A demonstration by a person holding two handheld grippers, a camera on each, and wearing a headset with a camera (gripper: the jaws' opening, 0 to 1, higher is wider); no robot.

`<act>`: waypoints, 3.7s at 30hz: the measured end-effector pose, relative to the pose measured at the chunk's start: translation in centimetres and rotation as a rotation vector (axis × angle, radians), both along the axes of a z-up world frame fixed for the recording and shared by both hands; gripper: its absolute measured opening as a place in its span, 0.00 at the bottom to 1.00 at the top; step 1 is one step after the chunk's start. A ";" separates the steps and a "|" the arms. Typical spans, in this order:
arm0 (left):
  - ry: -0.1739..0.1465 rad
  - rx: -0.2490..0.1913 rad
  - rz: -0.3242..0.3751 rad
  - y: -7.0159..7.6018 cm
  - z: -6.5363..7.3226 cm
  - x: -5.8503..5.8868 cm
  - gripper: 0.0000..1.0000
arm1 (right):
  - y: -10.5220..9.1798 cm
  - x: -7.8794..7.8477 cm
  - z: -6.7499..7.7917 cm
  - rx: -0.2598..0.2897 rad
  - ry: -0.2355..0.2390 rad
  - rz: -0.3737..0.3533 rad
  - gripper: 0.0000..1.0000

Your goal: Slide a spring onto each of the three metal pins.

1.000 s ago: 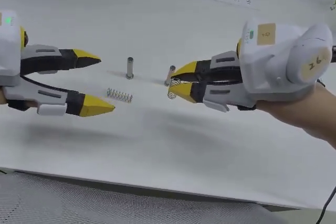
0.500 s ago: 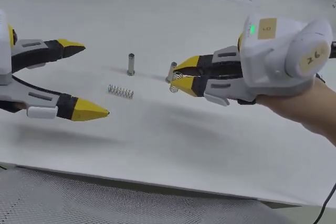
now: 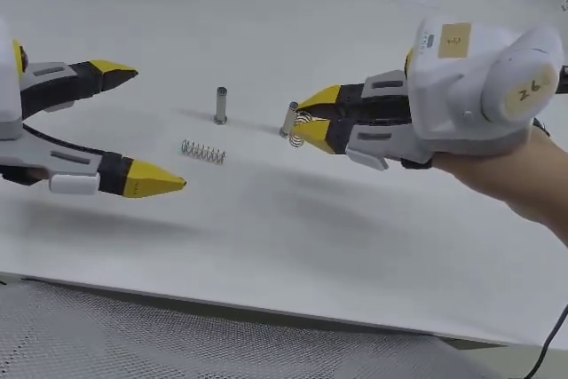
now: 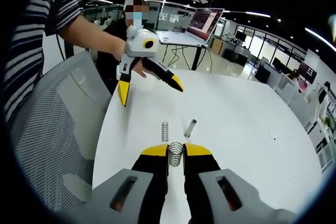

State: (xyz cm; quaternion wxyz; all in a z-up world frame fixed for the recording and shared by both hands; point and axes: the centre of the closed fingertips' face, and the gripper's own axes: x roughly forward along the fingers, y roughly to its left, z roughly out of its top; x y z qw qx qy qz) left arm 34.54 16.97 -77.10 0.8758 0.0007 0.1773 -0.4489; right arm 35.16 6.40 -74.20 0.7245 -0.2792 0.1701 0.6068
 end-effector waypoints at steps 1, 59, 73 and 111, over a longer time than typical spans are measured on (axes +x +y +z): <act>0.001 0.000 -0.001 0.0 0.0 0.0 0.98 | 0.0 0.1 0.0 0.001 0.001 -0.003 0.07; 0.003 0.010 0.020 0.6 -0.4 0.5 0.98 | 0.6 6.7 -2.8 0.037 0.097 -0.188 0.07; 0.006 0.013 0.027 1.1 -0.7 0.3 0.98 | 0.6 7.2 -5.9 -0.031 0.116 -0.215 0.07; 0.023 0.001 0.033 0.6 -0.6 0.0 0.97 | 0.2 7.4 -7.3 -0.014 0.148 -0.270 0.14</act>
